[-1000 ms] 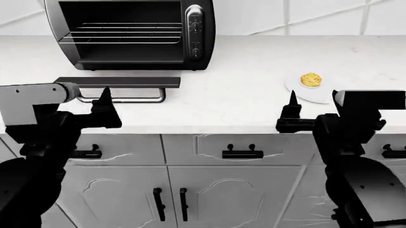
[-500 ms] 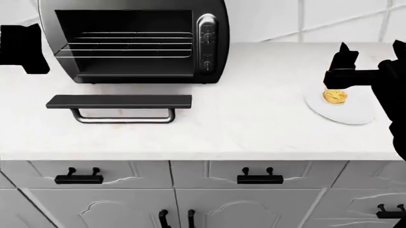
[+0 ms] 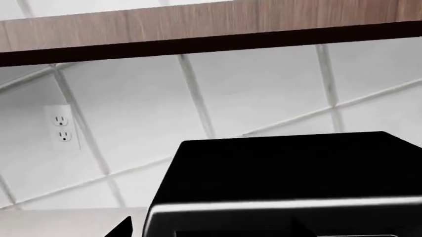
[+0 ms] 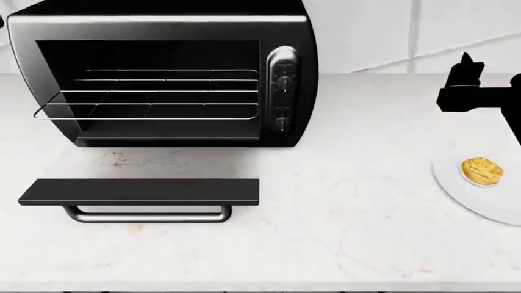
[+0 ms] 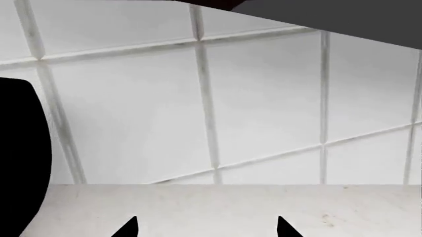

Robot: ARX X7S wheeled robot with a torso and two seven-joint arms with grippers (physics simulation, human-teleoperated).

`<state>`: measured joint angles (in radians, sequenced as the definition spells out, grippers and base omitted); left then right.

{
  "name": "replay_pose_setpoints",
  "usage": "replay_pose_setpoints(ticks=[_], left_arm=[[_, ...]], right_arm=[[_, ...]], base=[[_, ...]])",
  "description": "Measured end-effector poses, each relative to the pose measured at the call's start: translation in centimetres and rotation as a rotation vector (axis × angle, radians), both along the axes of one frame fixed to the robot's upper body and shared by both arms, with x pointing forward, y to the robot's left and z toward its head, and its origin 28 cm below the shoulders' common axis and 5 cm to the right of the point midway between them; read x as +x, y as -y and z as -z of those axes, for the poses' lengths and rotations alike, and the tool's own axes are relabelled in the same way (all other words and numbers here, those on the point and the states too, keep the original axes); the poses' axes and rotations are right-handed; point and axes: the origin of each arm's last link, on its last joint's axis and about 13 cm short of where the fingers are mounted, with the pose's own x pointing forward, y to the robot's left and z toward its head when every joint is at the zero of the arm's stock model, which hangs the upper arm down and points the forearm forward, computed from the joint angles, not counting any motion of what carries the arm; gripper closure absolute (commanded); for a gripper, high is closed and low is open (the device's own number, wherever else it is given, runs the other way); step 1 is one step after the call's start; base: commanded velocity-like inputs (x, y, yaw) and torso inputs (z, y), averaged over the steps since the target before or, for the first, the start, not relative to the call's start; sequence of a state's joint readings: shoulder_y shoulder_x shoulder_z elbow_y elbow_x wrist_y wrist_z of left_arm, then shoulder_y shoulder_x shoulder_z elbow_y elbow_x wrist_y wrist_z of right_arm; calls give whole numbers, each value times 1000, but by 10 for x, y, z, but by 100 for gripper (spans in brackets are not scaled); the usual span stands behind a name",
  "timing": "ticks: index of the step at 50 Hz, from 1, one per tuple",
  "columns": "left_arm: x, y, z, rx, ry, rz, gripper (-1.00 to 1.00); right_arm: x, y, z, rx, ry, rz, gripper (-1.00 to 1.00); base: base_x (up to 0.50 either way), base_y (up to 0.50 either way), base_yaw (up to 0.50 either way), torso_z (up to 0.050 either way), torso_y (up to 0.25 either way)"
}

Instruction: Place the scone on the rack of the toaster oven.

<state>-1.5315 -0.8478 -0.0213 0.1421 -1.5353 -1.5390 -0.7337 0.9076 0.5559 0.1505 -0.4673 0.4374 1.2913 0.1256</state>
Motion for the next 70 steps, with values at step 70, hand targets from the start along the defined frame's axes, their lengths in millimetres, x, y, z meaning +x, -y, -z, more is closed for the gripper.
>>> replay_pose_setpoints(ticks=[70], left_arm=[[23,-3,-22,-34,-54,14,-100]], right_arm=[[-43,57,83,24,-514,302,-100]], base=[[95,0,0,0,0]])
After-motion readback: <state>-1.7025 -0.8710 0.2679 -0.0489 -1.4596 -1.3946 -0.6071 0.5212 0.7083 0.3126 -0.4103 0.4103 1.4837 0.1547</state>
